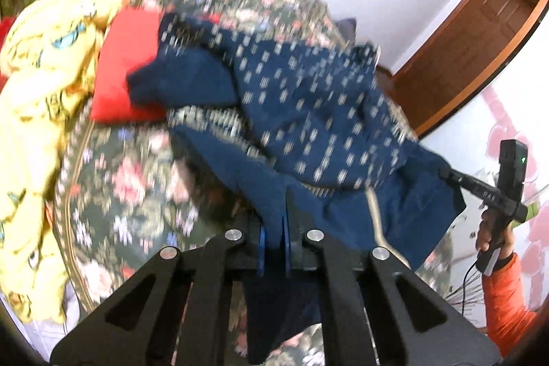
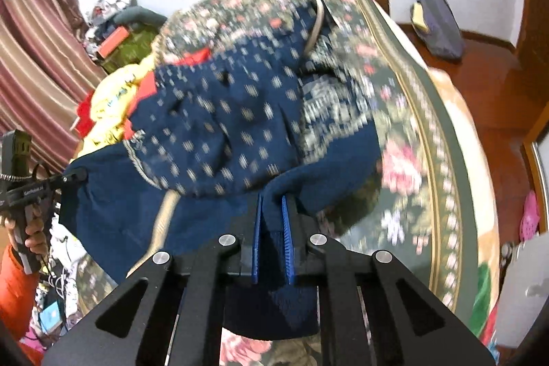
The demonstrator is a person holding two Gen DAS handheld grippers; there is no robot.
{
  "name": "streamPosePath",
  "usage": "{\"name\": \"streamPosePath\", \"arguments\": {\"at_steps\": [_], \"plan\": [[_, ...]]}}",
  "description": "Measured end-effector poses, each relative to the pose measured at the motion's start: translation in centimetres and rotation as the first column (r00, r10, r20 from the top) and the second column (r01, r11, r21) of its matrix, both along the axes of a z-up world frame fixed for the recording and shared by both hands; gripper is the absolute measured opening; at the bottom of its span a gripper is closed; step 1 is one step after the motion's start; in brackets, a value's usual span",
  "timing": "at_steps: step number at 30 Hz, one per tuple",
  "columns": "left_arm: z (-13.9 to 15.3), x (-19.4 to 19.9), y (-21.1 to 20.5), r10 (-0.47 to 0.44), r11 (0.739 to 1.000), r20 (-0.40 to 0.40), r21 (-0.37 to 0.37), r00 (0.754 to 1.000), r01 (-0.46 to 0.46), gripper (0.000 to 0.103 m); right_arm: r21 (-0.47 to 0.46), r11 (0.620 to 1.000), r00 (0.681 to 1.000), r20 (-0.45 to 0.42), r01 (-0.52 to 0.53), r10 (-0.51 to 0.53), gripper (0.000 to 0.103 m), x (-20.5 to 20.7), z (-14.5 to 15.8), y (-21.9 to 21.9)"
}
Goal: Fold large clothes
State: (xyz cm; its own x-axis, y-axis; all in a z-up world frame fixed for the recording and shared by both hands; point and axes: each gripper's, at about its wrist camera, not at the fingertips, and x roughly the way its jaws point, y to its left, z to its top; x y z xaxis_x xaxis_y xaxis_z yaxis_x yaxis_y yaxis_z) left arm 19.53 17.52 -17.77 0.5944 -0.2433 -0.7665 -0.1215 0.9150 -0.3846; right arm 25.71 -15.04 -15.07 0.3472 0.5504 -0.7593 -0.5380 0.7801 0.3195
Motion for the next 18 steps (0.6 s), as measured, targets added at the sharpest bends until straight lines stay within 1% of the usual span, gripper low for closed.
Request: {"name": "streamPosePath", "arguments": {"at_steps": [2, 6, 9, 14, 18], "plan": [[1.3, 1.1, 0.3, 0.006, 1.000, 0.031, -0.004, 1.000, -0.006, 0.007, 0.012, 1.000, 1.000, 0.025, -0.002, 0.002, 0.008, 1.1, 1.1, 0.6], [2.9, 3.8, 2.0, 0.044, 0.998, 0.071, -0.056, 0.996, -0.040, 0.006, 0.046, 0.999, 0.997, 0.074, 0.019, -0.022, 0.007, 4.2, 3.2, 1.1], [3.4, 6.2, 3.7, 0.096, 0.995, 0.089, -0.050, 0.991, -0.092, 0.006, 0.040, 0.999, 0.994, 0.107, 0.032, -0.036, 0.007, 6.6, 4.2, 2.3], [2.1, 11.2, 7.7, 0.189, 0.975, 0.058, -0.127, 0.980, -0.181, 0.006, 0.003, 0.999, 0.988, 0.144, 0.047, -0.047, 0.007, 12.4, 4.6, 5.4], [-0.3, 15.7, 10.3, 0.246, 0.962, 0.007, -0.126, 0.969, -0.244, 0.006, -0.007, 0.997, 0.987, 0.139, 0.078, -0.076, 0.007, 16.9, 3.6, 7.4]]}}
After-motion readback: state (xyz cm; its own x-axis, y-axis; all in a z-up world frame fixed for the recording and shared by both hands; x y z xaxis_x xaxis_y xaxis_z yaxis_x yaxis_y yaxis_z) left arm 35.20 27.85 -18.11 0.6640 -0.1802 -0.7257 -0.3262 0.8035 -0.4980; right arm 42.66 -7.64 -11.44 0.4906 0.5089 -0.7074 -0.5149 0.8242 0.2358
